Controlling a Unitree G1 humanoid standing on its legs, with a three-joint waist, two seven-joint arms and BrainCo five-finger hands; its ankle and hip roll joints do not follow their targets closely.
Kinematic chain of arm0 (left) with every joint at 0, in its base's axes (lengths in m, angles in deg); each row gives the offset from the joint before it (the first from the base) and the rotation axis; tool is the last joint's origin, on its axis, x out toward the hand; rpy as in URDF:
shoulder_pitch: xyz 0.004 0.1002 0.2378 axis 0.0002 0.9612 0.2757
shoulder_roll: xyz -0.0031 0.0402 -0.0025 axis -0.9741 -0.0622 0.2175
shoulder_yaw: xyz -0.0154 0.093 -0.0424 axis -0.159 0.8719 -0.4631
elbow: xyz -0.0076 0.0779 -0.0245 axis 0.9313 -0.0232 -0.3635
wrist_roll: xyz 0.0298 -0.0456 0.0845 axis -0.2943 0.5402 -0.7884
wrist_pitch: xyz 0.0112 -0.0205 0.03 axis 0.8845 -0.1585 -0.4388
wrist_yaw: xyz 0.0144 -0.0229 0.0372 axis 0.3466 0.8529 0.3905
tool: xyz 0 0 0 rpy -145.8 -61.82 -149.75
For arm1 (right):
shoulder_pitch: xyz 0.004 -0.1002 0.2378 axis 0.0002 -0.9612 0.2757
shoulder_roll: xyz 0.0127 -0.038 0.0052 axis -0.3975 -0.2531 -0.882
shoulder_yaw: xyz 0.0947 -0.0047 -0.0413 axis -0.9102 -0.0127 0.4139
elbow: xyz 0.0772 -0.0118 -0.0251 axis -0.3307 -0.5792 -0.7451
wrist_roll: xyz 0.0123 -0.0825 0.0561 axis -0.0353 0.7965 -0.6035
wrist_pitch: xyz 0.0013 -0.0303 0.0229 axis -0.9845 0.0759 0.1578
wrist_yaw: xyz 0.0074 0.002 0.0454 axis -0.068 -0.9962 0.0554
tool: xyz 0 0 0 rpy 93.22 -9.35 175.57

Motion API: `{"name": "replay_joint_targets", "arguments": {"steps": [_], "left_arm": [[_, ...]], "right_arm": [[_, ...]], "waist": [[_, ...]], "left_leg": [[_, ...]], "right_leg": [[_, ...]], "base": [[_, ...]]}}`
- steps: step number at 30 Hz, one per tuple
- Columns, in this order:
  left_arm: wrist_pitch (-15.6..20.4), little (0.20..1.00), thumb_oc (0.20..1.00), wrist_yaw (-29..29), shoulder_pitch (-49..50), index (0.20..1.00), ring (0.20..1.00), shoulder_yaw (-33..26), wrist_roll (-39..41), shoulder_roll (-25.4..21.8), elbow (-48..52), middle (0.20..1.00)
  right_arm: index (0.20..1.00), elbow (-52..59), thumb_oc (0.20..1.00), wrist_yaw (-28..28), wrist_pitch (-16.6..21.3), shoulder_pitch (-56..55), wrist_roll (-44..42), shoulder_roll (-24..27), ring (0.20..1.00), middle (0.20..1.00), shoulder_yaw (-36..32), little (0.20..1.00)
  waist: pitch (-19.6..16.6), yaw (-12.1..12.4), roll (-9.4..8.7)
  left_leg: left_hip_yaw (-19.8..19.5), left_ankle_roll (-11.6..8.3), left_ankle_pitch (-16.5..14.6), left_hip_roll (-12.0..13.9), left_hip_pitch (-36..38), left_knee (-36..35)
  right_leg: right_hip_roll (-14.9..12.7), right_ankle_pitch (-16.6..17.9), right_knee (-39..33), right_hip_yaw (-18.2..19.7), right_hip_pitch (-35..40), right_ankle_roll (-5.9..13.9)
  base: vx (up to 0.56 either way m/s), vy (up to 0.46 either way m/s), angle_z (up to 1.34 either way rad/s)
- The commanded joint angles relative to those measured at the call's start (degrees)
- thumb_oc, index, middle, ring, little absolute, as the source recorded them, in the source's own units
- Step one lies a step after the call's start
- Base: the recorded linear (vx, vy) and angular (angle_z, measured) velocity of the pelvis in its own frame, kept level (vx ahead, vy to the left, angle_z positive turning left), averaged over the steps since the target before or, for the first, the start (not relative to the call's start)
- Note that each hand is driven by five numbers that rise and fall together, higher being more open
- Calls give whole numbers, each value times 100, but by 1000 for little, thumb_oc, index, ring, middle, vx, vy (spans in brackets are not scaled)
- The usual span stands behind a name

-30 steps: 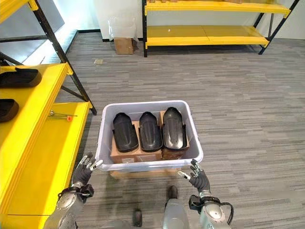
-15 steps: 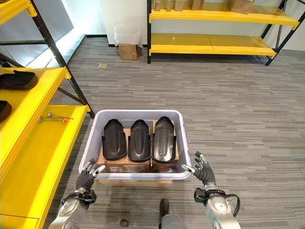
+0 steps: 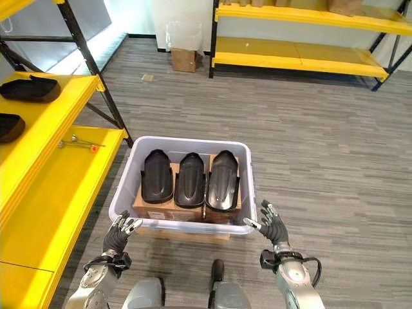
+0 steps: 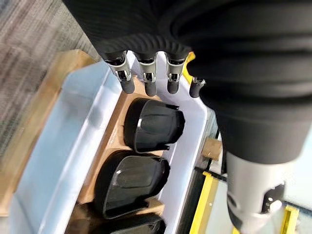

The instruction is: Move parts from the plastic box to the shelf.

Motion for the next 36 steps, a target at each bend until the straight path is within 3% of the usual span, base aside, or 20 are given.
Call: {"name": "replay_joint_targets", "arguments": {"steps": [1,4,5,7,9,12,18,27,36], "left_arm": [[258,1000,1000,-92,154,1000,1000,-126,-126,-366,370,1000],[240,1000,1000,-14,52,1000,1000,-95,-144,-413,405,1000],[249,1000,1000,2,32,1000,1000,-56,-172,-459,448,1000],[270,1000,1000,97,-38,1000,1000,-7,-284,-659,521,1000],[294,1000,1000,88,-64,1000,1000,-46,-289,-776,543,1000],[310,1000,1000,50,-89,1000,1000,-79,-279,-820,542,1000],[353,1000,1000,-8,-217,1000,1000,-69,-274,-869,513,1000],[434,1000,1000,-78,-452,1000,1000,125,-242,-988,656,1000],[635,1000,1000,-246,-754,1000,1000,390,-13,-1163,829,1000]], "right_arm": [[1000,103,1000,142,245,-121,-58,-312,1000,1000,-104,1000],[1000,86,1000,115,182,-113,-9,-360,1000,1000,-71,1000],[1000,163,1000,104,156,-160,-2,-406,1000,1000,-102,1000],[1000,153,1000,111,77,-133,226,-496,1000,1000,-26,1000],[1000,169,1000,109,83,-74,290,-503,1000,1000,2,1000],[1000,166,1000,137,109,-22,347,-499,1000,1000,19,1000],[1000,422,1000,287,256,210,577,-351,1000,1000,-140,1000],[1000,557,1000,913,411,1406,1171,-3,1000,1000,-223,1000],[1000,-622,1000,1623,219,4000,1388,281,1000,1000,636,1000]], "waist": [[-378,9,-523],[-493,-27,-414],[-497,-50,-411],[-488,-65,-417],[-482,-61,-469],[-471,-72,-508],[-415,-150,-594],[-153,-153,-495],[361,139,-312]], "left_leg": [[-136,-338,2002,-313,120,-1130],[-119,-386,1904,-467,186,-1286],[-11,-395,1833,-538,200,-1211],[304,-227,1436,-862,237,-969],[601,-164,1250,-964,201,-763],[732,-134,1170,-987,158,-674],[896,-228,1151,-870,-80,-529],[928,-365,1260,-695,-614,-424],[941,-326,1402,-669,-1100,-410]], "right_leg": [[-893,-674,-214,431,775,297],[-1034,-595,-278,490,840,348],[-1158,-545,-332,461,895,391],[-1601,-234,-577,623,966,606],[-1789,-90,-679,653,919,725],[-1862,-16,-723,674,852,786],[-1878,22,-772,585,695,822],[-1790,-32,-558,558,53,789],[-1702,-86,-106,700,-808,727]], "base": [[62,160,-6],[114,236,-3],[156,330,-28],[158,399,-33],[97,233,-58],[54,95,-35],[50,12,-7],[-31,-28,-1],[-62,-18,-5]]}}
